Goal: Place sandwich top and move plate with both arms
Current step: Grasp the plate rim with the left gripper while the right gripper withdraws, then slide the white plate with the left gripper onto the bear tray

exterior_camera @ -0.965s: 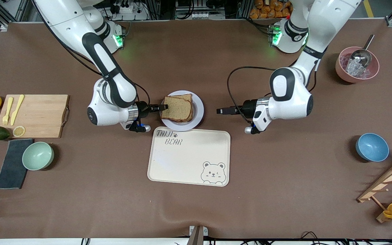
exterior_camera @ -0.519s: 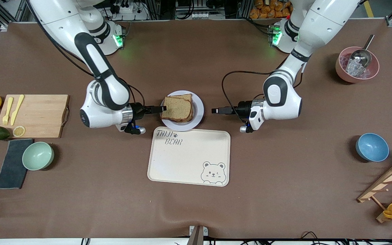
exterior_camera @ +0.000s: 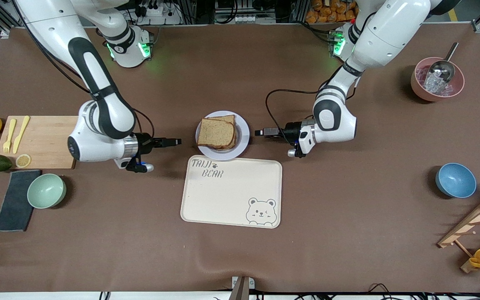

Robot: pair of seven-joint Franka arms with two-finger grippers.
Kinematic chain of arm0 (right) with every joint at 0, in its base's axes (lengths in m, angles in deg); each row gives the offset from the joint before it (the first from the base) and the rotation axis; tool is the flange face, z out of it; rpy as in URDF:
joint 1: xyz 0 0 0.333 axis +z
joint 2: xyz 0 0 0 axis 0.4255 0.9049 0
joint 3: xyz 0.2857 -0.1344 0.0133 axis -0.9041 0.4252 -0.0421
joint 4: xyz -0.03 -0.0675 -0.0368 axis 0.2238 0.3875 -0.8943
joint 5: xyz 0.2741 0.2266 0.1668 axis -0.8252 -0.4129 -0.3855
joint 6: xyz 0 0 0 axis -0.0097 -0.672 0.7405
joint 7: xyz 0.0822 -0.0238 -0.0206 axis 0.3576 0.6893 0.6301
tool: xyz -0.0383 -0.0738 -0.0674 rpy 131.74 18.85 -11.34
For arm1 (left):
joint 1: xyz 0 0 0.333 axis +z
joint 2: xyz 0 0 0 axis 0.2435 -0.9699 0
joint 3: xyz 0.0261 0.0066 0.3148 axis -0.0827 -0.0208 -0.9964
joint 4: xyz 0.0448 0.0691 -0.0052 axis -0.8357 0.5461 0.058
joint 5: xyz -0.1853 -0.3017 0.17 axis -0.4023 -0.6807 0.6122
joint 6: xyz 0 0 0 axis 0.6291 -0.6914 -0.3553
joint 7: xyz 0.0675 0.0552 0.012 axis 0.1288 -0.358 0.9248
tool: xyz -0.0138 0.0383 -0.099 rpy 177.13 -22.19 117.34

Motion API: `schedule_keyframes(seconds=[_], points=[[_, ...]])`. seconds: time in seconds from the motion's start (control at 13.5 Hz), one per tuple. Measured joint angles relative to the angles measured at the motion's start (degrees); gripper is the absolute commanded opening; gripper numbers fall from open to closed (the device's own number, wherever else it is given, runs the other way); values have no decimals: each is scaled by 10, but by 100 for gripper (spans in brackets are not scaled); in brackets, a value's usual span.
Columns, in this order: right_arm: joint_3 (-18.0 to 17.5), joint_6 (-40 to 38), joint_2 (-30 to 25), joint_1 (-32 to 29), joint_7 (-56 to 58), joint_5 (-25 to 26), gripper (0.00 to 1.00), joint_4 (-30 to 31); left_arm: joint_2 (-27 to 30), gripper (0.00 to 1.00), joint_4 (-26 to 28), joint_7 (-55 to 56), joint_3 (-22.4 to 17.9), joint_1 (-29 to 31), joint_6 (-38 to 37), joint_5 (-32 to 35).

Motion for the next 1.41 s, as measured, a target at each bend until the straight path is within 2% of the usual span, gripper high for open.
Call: schedule_keyframes(seconds=[0.22, 0.37, 0.52, 0.74, 0.96, 1.19, 1.41], points=[[24, 0, -3, -10, 0, 52, 100, -14, -2, 75, -1, -28, 0, -14, 5, -26], [38, 1, -6, -18, 1, 78, 100, -24, -10, 73, -1, -66, 0, -19, 7, -56], [60, 2, -14, -23, 1, 124, 100, -41, -24, 68, -2, -96, 0, -25, 7, -78], [113, -9, -35, -25, 1, 189, 100, -61, -36, 60, -8, -111, 0, -34, 12, -96], [162, -49, -87, -28, 1, 275, 100, -69, -37, 57, -14, -111, 0, -47, 23, -99], [172, -89, -154, -37, 1, 336, 100, -70, -47, 53, -18, -123, 0, -52, 30, -103], [161, -138, -180, -64, -3, 388, 100, -98, -53, 49, -24, -131, 0, -58, 31, -120]])
